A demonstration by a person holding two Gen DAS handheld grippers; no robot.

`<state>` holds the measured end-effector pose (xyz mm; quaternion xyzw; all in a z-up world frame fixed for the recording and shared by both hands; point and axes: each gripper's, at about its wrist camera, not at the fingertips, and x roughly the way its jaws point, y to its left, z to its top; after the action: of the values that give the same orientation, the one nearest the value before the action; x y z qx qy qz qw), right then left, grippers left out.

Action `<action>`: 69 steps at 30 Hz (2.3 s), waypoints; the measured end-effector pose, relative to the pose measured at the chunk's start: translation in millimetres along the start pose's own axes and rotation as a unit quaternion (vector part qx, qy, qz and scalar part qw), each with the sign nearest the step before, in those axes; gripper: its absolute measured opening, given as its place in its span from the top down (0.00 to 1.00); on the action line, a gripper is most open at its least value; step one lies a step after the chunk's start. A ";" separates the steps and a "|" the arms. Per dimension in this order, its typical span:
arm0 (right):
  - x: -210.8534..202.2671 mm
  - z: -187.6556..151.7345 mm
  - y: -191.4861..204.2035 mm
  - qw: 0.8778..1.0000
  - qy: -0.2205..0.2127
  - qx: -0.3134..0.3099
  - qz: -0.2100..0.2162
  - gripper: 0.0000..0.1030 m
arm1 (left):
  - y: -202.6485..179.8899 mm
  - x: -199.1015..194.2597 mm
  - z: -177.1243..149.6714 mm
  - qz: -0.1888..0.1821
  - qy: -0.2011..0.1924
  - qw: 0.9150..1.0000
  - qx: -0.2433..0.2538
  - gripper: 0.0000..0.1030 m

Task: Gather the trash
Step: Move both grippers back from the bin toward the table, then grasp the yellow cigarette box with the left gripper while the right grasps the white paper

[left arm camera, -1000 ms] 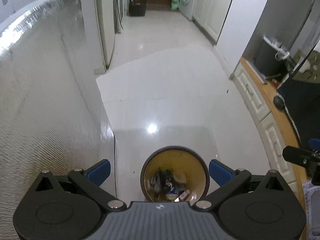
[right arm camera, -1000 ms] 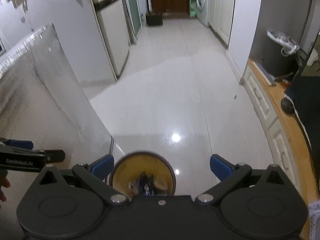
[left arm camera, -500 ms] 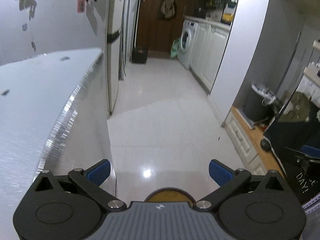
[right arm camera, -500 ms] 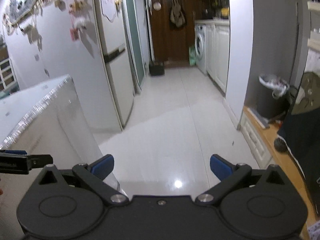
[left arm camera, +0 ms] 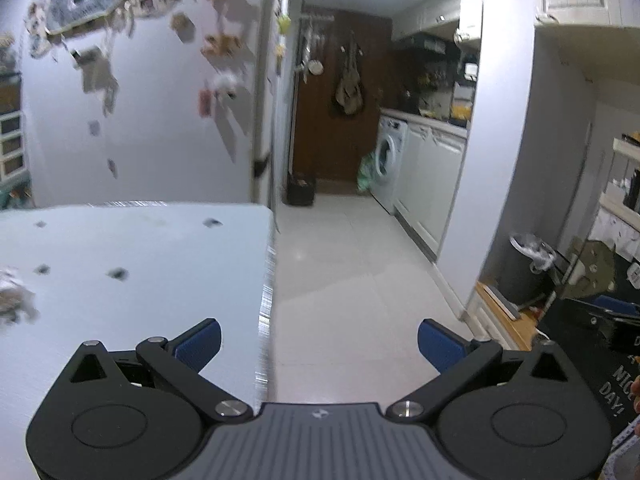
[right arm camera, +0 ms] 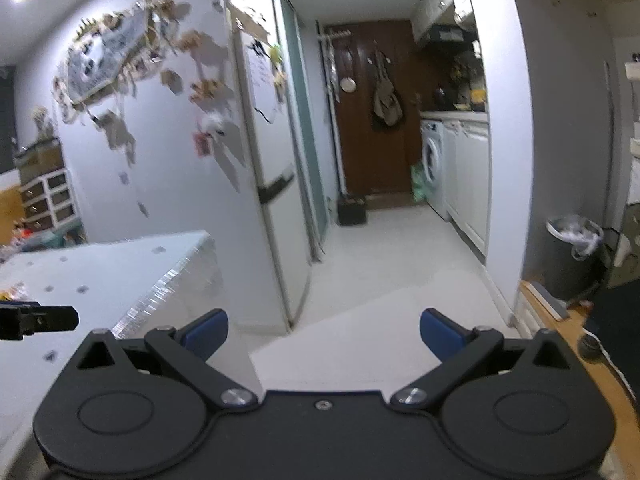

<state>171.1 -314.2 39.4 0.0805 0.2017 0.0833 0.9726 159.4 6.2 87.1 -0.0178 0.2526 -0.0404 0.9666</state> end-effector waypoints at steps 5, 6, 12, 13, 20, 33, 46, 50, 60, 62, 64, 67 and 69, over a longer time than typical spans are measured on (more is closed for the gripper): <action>-8.5 10.6 30.4 0.999 -0.021 0.012 0.045 0.00 | 44.3 -32.7 10.8 0.038 -0.020 0.999 0.003 0.00; -10.0 12.2 36.2 0.998 -0.025 0.012 0.053 0.00 | 53.3 -37.5 13.9 0.045 -0.024 0.999 0.003 0.00; -11.8 20.1 92.0 0.994 -0.047 -0.031 0.092 0.00 | 111.3 -59.6 25.3 0.122 -0.042 0.991 0.023 0.00; -11.2 21.0 101.9 0.993 -0.050 -0.038 0.099 0.00 | 120.4 -62.1 25.9 0.131 -0.043 0.990 0.023 0.00; 2.9 16.0 167.7 0.985 -0.058 -0.067 0.150 0.00 | 202.4 -65.5 26.0 0.202 -0.036 0.979 0.019 0.00; 61.7 22.1 290.1 0.958 -0.046 -0.151 0.238 0.00 | 354.6 -11.4 20.0 0.274 0.009 0.957 -0.095 0.00; 107.6 41.2 385.2 0.936 -0.021 -0.188 0.298 0.00 | 419.3 44.0 16.8 0.240 0.007 0.950 -0.198 0.03; 119.5 36.2 401.3 0.933 -0.011 -0.191 0.304 0.00 | 421.1 59.0 15.1 0.261 0.017 0.950 -0.169 0.06; 150.6 20.2 432.0 0.931 0.016 -0.188 0.313 0.00 | 449.0 71.8 2.2 0.214 0.025 0.959 -0.184 0.33; 160.6 17.6 443.8 0.932 0.026 -0.180 0.314 0.00 | 454.1 68.5 1.5 0.204 0.023 0.960 -0.191 0.36; 171.6 15.4 457.0 0.933 0.036 -0.171 0.314 0.00 | 457.8 65.4 0.6 0.206 0.021 0.960 -0.191 0.37; 189.0 10.0 476.3 0.936 0.053 -0.159 0.310 0.00 | 463.4 59.3 -1.2 0.208 0.016 0.959 -0.192 0.38; 203.3 7.1 488.7 0.936 0.067 -0.149 0.311 0.00 | 466.8 55.9 -1.9 0.205 0.012 0.959 -0.197 0.38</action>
<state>294.6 200.0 61.8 -0.0127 0.2165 0.4155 0.8834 239.3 466.3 32.7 -0.1549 0.2655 0.2085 0.9285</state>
